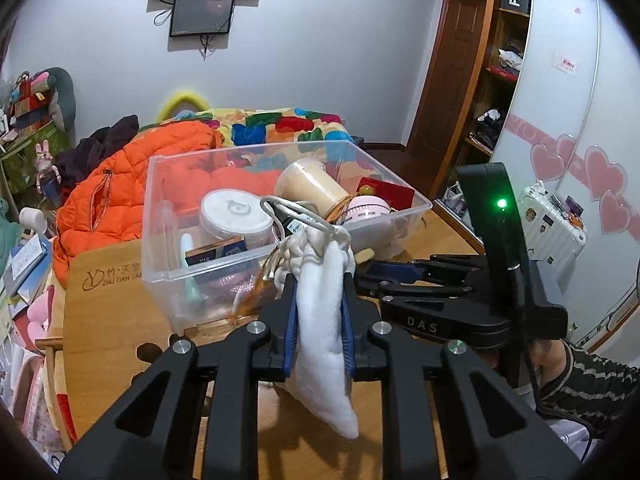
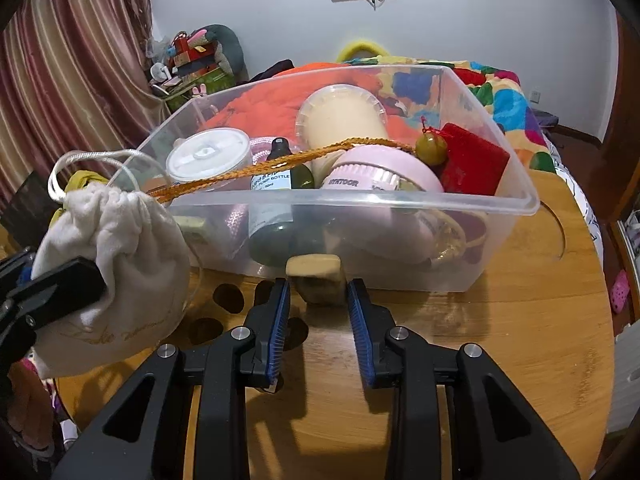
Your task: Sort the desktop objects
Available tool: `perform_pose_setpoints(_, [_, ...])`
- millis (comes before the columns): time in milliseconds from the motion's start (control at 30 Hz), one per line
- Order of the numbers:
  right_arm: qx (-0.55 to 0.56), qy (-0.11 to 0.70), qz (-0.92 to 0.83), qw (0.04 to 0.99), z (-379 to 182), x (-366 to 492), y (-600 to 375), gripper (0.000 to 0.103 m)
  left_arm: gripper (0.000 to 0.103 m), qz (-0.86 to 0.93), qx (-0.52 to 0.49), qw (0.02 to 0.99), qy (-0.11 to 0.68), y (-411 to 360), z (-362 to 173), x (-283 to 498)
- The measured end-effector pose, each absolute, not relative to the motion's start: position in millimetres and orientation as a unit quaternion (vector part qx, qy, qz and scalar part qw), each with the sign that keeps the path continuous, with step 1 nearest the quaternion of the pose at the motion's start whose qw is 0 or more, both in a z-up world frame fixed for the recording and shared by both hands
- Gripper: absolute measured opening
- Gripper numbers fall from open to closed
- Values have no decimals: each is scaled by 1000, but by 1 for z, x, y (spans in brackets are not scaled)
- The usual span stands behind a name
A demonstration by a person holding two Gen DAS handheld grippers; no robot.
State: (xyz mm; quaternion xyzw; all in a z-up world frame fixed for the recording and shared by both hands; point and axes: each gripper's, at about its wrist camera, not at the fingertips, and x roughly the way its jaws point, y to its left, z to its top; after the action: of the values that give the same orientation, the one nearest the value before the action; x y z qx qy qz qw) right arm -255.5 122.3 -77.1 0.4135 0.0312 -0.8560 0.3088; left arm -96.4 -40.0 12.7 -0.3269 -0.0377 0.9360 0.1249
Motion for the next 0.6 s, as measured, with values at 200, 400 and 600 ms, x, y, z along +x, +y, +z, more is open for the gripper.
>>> perform_pose_setpoints(200, [406,19,-854,326,-73,-253,128,22,16,939,-318,123,-33,-39,20,-93])
perform_pose_setpoints(400, [389,9,-855,343,-59,-243,135,22,16,945,-300,128,-30,-38,34,-88])
perform_pose_setpoints(600, [363,8,-860,358,-38,-232,140,22,16,947,-292,128,-29,-39,46,-95])
